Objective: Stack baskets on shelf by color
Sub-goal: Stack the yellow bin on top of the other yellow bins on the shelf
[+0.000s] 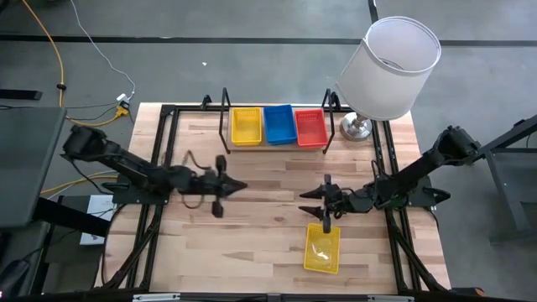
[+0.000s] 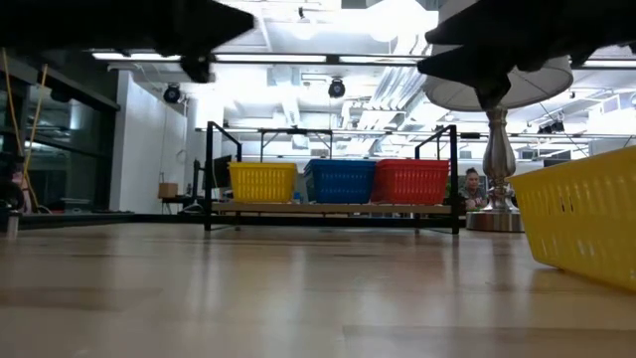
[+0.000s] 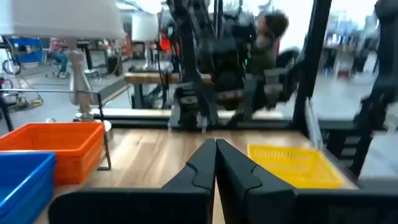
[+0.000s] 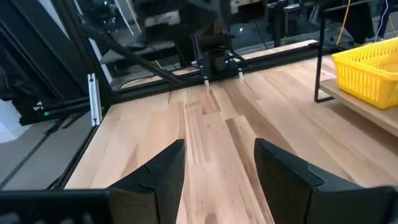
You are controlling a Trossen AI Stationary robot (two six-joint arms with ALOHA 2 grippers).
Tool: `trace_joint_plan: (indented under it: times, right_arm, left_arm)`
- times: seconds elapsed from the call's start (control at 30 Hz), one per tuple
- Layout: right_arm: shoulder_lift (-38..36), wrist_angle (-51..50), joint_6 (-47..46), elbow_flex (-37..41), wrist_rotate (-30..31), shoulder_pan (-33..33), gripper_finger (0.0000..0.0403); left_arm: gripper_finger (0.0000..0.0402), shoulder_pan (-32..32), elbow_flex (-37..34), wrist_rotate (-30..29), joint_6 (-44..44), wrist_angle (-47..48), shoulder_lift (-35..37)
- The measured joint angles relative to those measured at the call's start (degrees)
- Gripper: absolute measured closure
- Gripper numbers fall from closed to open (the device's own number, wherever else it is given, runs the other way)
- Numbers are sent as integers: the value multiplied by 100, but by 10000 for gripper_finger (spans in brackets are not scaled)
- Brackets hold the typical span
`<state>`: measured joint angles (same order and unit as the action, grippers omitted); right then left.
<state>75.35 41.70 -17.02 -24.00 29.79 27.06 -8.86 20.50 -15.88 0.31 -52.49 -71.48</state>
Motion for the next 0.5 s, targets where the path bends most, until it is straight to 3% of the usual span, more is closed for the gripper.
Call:
trace_joint_plan:
  times: [0.13,0.37,0.5]
  right_arm:
    - [0,-1369,-82,-576,164,213,222]
    - [185,-6494,-2113,-2449,36,710,222]
    - [449,-7644,-2803,-3010,-198,974,222]
  left_arm:
    - [401,-34,-545,5,-309,-60,869]
    - [401,-242,-757,28,-316,144,1837]
    - [401,-423,-757,29,-317,392,2072]
